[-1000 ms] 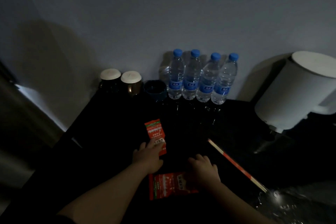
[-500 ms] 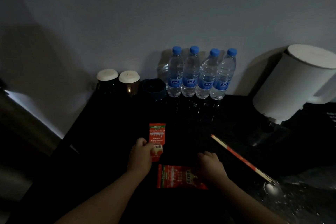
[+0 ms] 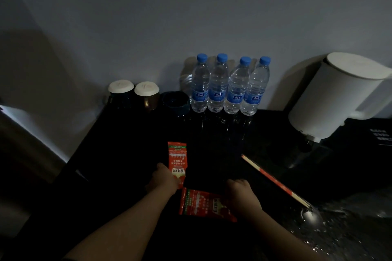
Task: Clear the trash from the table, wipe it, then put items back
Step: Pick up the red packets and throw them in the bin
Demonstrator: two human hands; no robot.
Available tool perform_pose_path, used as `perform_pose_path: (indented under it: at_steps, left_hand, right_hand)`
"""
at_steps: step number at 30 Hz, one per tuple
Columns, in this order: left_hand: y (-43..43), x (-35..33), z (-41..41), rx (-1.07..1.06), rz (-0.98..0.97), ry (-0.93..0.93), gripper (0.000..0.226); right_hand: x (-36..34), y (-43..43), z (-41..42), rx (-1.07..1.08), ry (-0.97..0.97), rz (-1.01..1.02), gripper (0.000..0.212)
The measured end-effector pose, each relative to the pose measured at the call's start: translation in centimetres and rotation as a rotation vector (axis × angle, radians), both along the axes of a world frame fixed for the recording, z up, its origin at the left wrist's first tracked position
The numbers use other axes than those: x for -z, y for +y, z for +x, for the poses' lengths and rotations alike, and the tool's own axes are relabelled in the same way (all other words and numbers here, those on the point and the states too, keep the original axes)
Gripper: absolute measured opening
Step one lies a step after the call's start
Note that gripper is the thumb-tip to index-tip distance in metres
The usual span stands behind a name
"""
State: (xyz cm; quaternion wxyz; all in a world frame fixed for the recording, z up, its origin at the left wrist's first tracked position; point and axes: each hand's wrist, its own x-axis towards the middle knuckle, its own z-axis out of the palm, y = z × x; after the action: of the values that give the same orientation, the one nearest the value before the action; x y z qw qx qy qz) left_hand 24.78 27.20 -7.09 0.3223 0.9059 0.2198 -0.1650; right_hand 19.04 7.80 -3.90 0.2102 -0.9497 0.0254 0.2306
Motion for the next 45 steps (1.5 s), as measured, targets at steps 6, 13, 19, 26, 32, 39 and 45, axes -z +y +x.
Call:
perform_pose_path:
  at_steps: [6, 13, 19, 26, 32, 39, 45]
  left_hand:
    - [0.4, -0.7, -0.7, 0.062, -0.193, -0.104, 0.013]
    - [1.2, -3.5, -0.5, 0.073, -0.458, -0.23, 0.019]
    - [1.8, -5.5, -0.9, 0.141, -0.618, -0.17, 0.014]
    - [0.9, -5.9, -1.8, 0.164, -0.582, -0.227, 0.008]
    - [0.3, -5.9, -2.9, 0.12, -0.59, -0.211, 0.007]
    - [-0.6, -6.4, -4.6, 0.142, -0.607, -0.212, 0.025]
    - [-2.7, -7.6, -6.9, 0.095, -0.631, -0.205, 0.018]
  right_hand:
    - [0.2, 0.0, 0.2, 0.015, 0.045, 0.011, 0.032]
    - [-0.8, -0.1, 0.4, 0.304, 0.06, 0.293, 0.012]
    - [-2.4, -0.6, 0.1, 0.745, -0.078, 0.757, 0.003]
    - [-4.6, 0.2, -1.1, 0.863, 0.047, 1.224, 0.019]
    - [-4.4, 0.5, -2.2, 0.918, 0.071, 1.222, 0.027]
    - [-4.5, 0.7, -3.5, 0.921, -0.016, 1.187, 0.027]
    - [-4.4, -1.4, -4.8, 0.892, 0.004, 1.159, 0.016]
